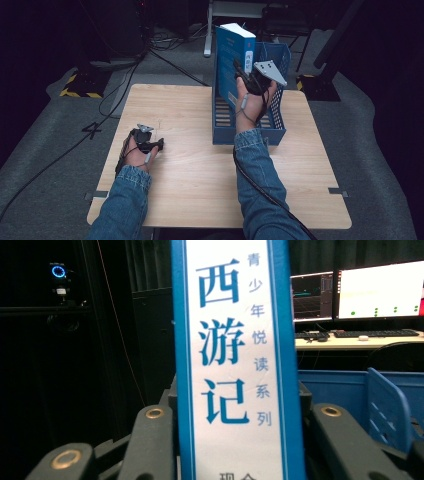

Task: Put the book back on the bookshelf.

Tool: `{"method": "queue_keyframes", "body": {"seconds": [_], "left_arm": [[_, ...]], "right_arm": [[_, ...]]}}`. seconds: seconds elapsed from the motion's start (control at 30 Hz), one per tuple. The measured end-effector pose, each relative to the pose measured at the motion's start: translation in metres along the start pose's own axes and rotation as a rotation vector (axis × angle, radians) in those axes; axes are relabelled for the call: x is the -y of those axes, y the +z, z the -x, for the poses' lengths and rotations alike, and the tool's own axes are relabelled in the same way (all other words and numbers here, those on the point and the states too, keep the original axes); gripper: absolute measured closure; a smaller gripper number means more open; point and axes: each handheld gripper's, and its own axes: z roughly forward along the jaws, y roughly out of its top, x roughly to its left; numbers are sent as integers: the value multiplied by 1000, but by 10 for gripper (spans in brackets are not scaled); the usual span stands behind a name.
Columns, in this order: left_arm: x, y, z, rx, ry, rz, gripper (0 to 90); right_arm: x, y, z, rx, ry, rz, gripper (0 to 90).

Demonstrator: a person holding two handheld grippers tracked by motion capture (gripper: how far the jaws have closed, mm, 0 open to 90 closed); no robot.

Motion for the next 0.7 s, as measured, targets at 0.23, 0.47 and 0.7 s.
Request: {"method": "queue_keyframes", "body": {"seconds": [0.23, 0.47, 0.7], "left_arm": [[0, 0, 0, 6, -2, 1, 343], [0, 0, 0, 6, 4, 0, 342], [0, 1, 0, 7, 5, 1, 342]], "right_arm": [[5, 25, -4, 5, -19, 4, 618], [28, 50, -9, 3, -51, -39, 614], [46, 54, -19, -12, -103, -7, 598]]}}
